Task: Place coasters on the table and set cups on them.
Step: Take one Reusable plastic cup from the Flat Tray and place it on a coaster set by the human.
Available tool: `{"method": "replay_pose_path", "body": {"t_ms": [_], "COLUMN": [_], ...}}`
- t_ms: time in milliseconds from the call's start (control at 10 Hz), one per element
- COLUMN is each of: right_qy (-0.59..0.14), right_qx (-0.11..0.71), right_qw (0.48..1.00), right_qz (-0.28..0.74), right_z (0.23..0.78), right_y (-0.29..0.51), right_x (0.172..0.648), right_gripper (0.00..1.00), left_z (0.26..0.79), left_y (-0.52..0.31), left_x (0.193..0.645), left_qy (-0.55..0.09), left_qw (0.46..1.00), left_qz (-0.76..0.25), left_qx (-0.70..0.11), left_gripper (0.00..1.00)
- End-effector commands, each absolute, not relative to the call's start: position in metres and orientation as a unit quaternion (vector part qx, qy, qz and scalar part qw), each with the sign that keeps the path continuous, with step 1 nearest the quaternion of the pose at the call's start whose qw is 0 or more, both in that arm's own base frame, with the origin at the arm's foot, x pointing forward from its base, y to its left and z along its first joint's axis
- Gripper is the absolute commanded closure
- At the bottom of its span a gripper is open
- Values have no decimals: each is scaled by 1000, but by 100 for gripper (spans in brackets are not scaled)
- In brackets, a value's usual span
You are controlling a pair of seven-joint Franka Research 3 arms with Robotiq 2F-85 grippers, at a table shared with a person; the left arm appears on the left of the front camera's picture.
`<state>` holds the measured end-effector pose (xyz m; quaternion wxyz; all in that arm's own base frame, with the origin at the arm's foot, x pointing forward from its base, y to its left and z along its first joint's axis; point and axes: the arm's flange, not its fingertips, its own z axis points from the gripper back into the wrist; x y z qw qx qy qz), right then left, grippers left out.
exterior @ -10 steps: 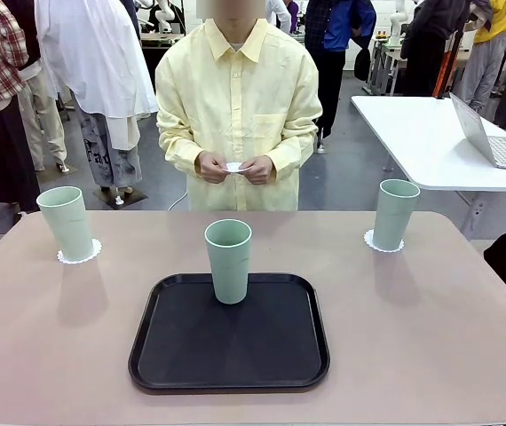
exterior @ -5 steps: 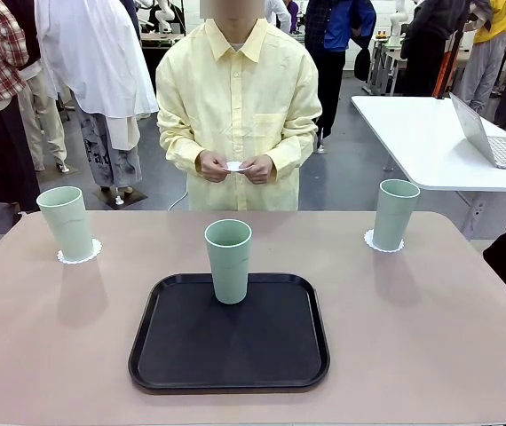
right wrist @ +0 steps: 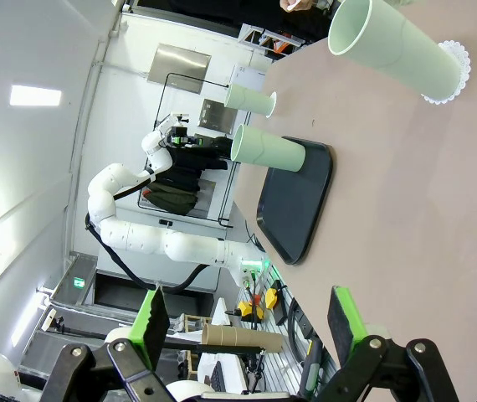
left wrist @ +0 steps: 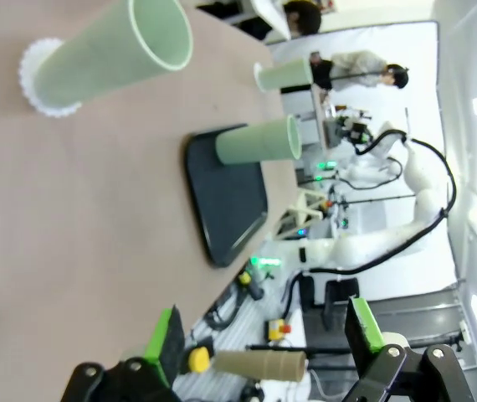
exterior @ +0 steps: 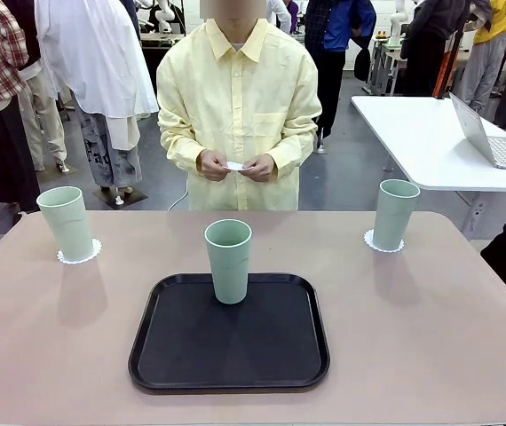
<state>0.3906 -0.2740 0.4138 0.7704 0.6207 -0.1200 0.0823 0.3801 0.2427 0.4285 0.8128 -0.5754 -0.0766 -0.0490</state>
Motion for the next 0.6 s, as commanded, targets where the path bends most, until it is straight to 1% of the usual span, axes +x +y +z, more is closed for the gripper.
{"method": "replay_pose_path", "body": {"t_ms": [0,500], "right_qy": [-119,-119], "right_qx": [621,621], "right_qw": [771,771], "right_qz": [81,81], "right_z": [414,414], "right_y": [-274,-274], "right_x": [391,391], "right_gripper": [0,0], "left_z": [429,429], "left_y": [244,244], "left_x": [379,379], "left_qy": [-77,-77], "left_qw": [814,814], "left_qz": [-46,-46], "left_qx": [-574,-574], "left_gripper": [0,0]}}
